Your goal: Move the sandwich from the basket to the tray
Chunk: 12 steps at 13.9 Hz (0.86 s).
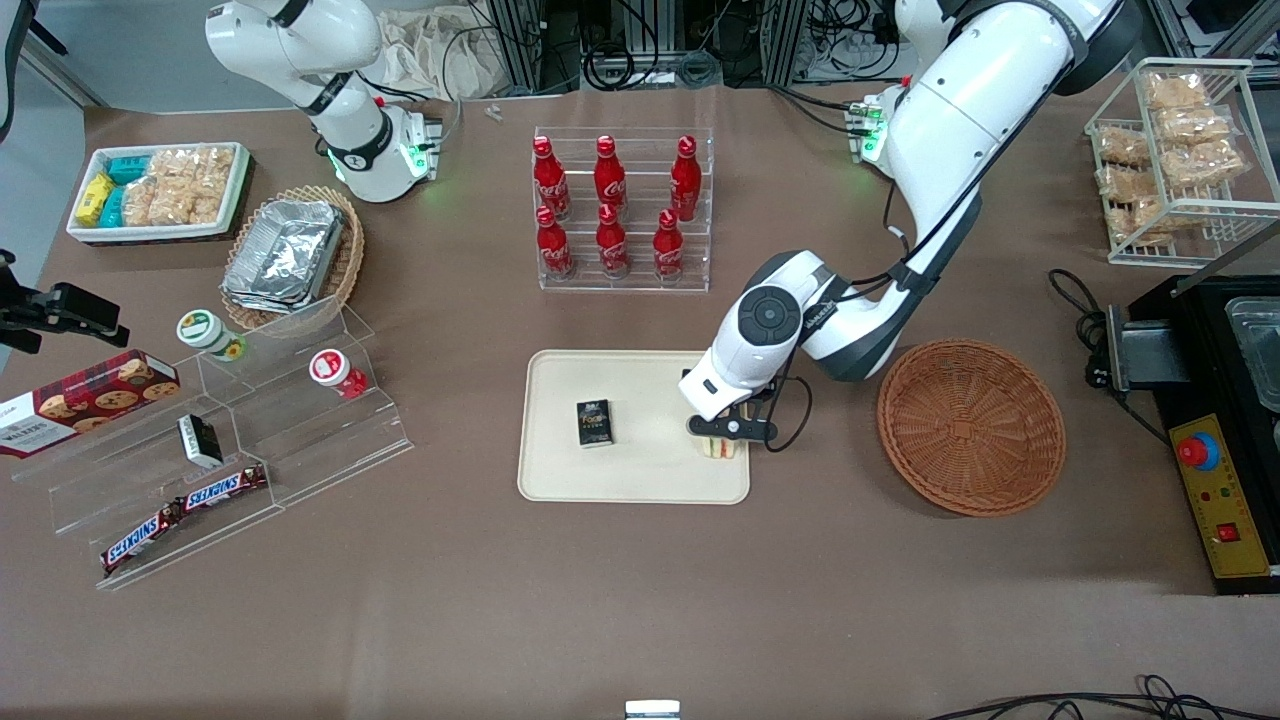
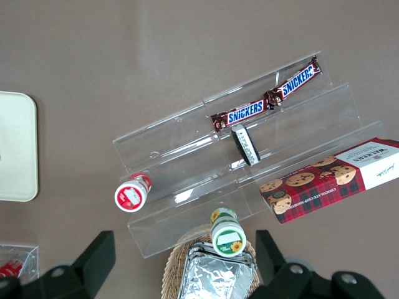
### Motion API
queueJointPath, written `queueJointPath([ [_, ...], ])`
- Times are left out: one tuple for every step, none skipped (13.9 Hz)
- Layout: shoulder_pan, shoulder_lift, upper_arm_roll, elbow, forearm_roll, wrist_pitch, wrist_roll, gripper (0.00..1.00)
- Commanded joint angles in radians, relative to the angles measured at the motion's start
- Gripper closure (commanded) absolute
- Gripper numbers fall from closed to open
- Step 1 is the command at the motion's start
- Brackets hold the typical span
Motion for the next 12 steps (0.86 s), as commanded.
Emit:
queueJointPath([
  [-0.001,-0.030,0.002,0.052,0.007,-0.018,-0.060,0.00],
  [0.004,-0.063,0.002,0.062,0.007,-0.044,-0.066,0.00],
  [0.015,-0.097,0.001,0.077,0.004,-0.082,-0.066,0.00],
  [0.034,-0.129,0.001,0.106,0.001,-0.139,-0.066,0.00],
  [0.051,-0.152,-0.001,0.140,-0.011,-0.202,-0.064,0.00],
  [0.064,-0.178,-0.001,0.179,-0.048,-0.271,-0.052,0.00],
  [0.080,-0.200,-0.001,0.213,-0.074,-0.334,-0.046,0.00],
  [0.106,-0.226,-0.002,0.235,-0.082,-0.388,-0.037,0.00],
  [0.131,-0.258,-0.004,0.246,-0.085,-0.435,-0.017,0.00],
  [0.165,-0.293,-0.004,0.247,-0.112,-0.480,0.021,0.00],
  [0.203,-0.326,-0.004,0.258,-0.164,-0.518,0.088,0.00],
  [0.249,-0.347,-0.002,0.284,-0.218,-0.567,0.153,0.00],
])
